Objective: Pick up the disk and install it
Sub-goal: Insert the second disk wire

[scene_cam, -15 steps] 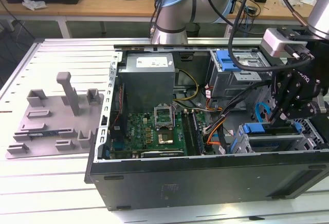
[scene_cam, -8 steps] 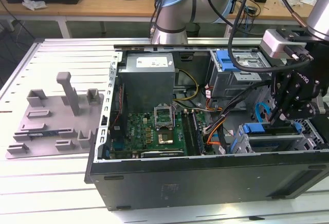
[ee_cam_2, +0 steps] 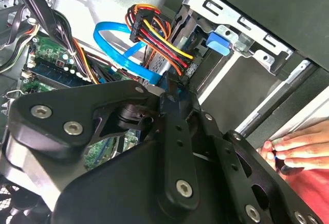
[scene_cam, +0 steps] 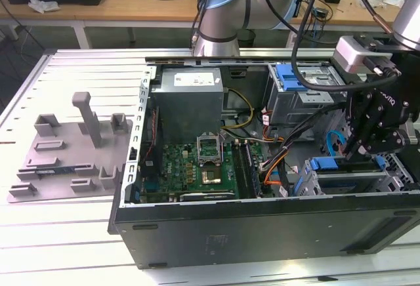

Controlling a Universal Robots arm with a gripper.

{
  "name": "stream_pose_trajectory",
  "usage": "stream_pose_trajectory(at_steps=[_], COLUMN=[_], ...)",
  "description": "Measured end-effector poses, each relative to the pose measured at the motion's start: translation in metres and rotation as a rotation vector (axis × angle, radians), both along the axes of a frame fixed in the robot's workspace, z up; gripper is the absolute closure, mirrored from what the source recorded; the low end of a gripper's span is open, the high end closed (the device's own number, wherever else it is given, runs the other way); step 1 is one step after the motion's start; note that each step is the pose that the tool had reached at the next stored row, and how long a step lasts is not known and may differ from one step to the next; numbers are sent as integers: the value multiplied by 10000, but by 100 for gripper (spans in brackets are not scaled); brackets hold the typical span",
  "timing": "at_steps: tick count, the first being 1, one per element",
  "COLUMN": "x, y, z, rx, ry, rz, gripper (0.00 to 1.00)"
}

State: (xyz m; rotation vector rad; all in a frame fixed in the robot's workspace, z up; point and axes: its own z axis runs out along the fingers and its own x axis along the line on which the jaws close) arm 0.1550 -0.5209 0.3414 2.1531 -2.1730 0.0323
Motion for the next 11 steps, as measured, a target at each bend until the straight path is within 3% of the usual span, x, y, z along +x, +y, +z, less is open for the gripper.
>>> stream_pose_trajectory(at_steps=[4,7,9,11], x=[0,0,0,0], y=[0,0,0,0], z=[60,147,269,342], rx=[-3,-2,-5,-6], ry=[0,0,0,0], rz=[0,0,-1,2], gripper=[76,76,76,76])
